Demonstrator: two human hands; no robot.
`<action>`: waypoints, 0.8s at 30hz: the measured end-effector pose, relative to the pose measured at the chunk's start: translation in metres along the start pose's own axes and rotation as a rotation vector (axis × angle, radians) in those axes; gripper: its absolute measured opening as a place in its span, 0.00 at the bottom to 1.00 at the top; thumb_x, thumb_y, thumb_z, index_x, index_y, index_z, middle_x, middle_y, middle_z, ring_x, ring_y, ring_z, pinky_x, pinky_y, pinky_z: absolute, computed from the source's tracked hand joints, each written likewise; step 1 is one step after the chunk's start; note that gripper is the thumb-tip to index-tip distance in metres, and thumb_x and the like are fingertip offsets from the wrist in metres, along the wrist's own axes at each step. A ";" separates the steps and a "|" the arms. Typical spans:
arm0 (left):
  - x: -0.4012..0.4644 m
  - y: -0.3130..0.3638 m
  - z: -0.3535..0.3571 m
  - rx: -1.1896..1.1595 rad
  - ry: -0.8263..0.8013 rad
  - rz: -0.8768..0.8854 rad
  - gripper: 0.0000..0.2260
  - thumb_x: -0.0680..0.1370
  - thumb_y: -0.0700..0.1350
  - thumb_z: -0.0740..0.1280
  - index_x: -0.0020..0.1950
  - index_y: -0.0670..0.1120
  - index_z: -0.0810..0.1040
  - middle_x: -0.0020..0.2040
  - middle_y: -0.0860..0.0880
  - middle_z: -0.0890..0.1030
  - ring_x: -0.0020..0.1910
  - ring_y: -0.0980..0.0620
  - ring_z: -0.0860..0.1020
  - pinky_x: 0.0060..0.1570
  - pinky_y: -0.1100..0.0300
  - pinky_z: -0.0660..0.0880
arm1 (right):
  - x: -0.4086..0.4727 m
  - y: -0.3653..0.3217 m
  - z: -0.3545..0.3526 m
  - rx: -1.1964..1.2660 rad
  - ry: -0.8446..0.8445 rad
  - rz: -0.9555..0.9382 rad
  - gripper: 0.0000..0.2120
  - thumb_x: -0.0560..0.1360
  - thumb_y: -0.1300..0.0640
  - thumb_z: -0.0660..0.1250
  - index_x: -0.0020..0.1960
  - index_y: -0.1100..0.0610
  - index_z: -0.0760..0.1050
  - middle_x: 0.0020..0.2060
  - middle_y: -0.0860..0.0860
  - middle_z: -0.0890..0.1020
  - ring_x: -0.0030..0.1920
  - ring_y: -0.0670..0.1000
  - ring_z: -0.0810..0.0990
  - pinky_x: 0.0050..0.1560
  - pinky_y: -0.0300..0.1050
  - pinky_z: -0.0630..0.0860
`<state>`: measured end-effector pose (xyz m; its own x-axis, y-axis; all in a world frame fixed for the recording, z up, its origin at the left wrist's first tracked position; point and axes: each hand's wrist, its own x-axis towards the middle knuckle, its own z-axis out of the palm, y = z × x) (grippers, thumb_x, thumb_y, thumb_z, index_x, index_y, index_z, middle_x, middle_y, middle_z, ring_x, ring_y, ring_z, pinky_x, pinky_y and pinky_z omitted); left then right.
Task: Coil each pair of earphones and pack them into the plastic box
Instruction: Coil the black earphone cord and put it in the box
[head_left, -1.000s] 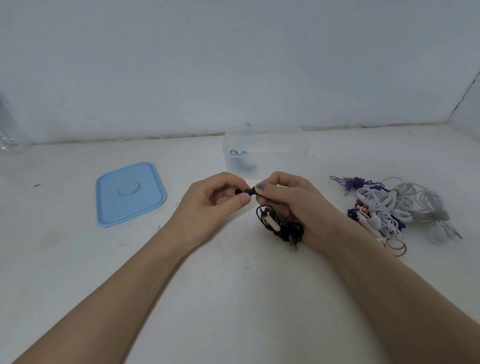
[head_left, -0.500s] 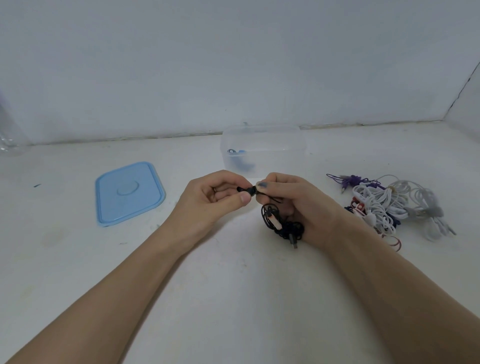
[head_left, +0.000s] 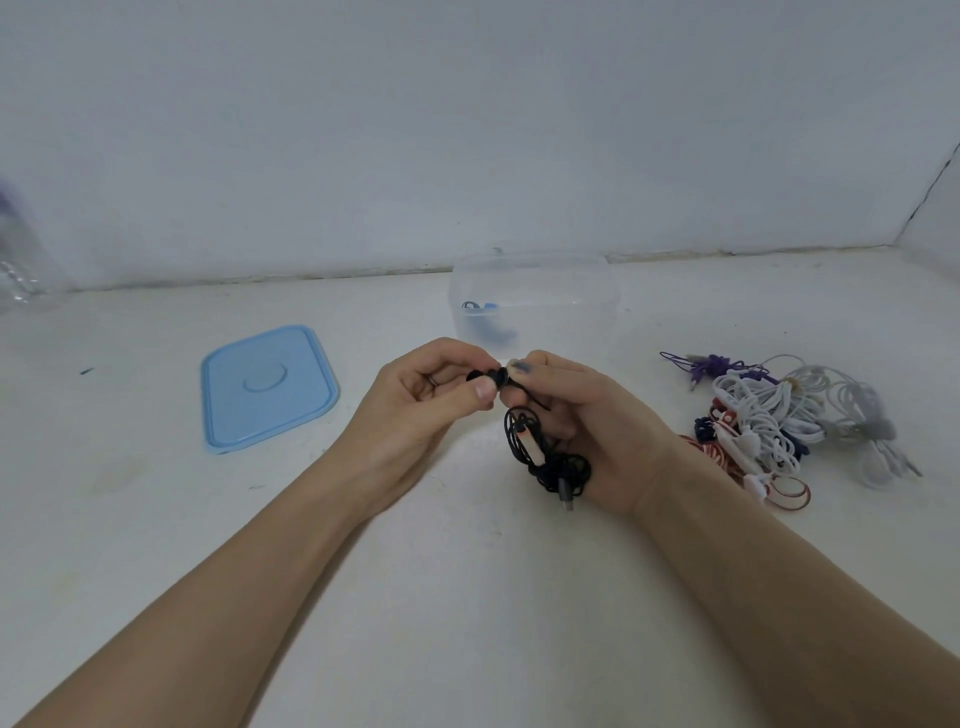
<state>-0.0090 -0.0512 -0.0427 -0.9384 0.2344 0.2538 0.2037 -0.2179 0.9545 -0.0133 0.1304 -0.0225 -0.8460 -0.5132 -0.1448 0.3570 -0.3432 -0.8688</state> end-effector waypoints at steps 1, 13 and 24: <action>0.000 0.000 0.000 -0.026 -0.006 -0.013 0.05 0.72 0.41 0.73 0.46 0.48 0.84 0.44 0.48 0.84 0.45 0.52 0.81 0.52 0.62 0.77 | -0.001 0.001 0.001 0.004 -0.006 -0.001 0.09 0.73 0.56 0.68 0.38 0.57 0.71 0.28 0.49 0.71 0.23 0.44 0.64 0.23 0.36 0.68; 0.001 0.000 0.002 -0.125 0.013 -0.036 0.07 0.76 0.36 0.69 0.47 0.47 0.84 0.43 0.47 0.83 0.45 0.51 0.81 0.54 0.62 0.76 | -0.003 0.008 0.010 0.139 -0.002 0.107 0.17 0.78 0.51 0.66 0.32 0.52 0.79 0.32 0.50 0.52 0.24 0.46 0.64 0.25 0.37 0.61; 0.000 0.000 0.001 0.278 0.117 0.065 0.07 0.79 0.33 0.69 0.55 0.41 0.83 0.45 0.48 0.86 0.48 0.52 0.84 0.54 0.63 0.77 | 0.009 0.019 0.004 -0.002 0.208 -0.125 0.03 0.79 0.60 0.67 0.47 0.57 0.74 0.32 0.50 0.79 0.26 0.48 0.64 0.32 0.43 0.64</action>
<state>-0.0087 -0.0503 -0.0424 -0.9434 0.1138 0.3117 0.3180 0.0421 0.9472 -0.0125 0.1161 -0.0380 -0.9471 -0.2932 -0.1304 0.2435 -0.3919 -0.8872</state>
